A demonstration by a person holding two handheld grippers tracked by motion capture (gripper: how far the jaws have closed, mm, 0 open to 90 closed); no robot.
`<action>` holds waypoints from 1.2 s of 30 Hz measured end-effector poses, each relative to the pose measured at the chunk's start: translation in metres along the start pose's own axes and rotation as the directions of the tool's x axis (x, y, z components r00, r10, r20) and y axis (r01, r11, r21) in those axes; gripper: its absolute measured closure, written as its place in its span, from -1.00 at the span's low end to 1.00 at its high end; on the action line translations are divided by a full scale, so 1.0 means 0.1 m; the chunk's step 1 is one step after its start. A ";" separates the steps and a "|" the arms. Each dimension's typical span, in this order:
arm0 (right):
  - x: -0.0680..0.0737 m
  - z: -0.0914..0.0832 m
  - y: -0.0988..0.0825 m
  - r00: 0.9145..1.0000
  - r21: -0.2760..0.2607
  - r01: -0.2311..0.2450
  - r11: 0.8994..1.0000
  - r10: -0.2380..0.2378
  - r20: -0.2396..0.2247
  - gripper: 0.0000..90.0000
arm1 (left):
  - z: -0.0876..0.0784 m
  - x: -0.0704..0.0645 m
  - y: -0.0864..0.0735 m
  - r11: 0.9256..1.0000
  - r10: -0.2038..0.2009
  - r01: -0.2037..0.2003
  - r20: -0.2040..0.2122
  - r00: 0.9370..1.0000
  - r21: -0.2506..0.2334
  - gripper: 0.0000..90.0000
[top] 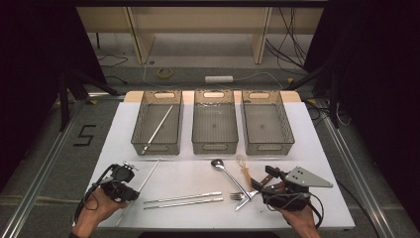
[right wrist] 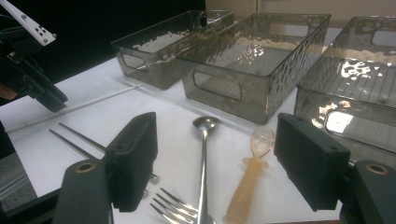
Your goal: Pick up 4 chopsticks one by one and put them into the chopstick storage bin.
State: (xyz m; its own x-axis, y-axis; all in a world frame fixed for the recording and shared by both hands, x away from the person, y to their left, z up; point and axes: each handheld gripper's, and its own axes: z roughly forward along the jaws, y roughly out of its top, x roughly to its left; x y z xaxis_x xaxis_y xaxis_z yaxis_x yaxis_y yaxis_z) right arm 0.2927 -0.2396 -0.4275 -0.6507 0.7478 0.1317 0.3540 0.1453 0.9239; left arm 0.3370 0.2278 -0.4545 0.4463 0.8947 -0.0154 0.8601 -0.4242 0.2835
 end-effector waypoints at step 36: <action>-0.02 0.00 0.00 1.000 0.004 -0.009 1.000 0.009 0.003 -0.31 | -0.12 -0.07 -0.03 0.995 0.069 -0.066 0.036 0.997 -0.068 0.86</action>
State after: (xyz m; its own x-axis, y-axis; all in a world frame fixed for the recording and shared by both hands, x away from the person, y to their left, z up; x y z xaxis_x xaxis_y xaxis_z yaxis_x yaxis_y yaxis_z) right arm 0.2938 -0.2406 -0.4282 -0.6454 0.7511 0.1388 0.3627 0.1415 0.9211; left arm 0.3283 0.2245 -0.4435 0.5131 0.8578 -0.0299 0.8097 -0.4722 0.3485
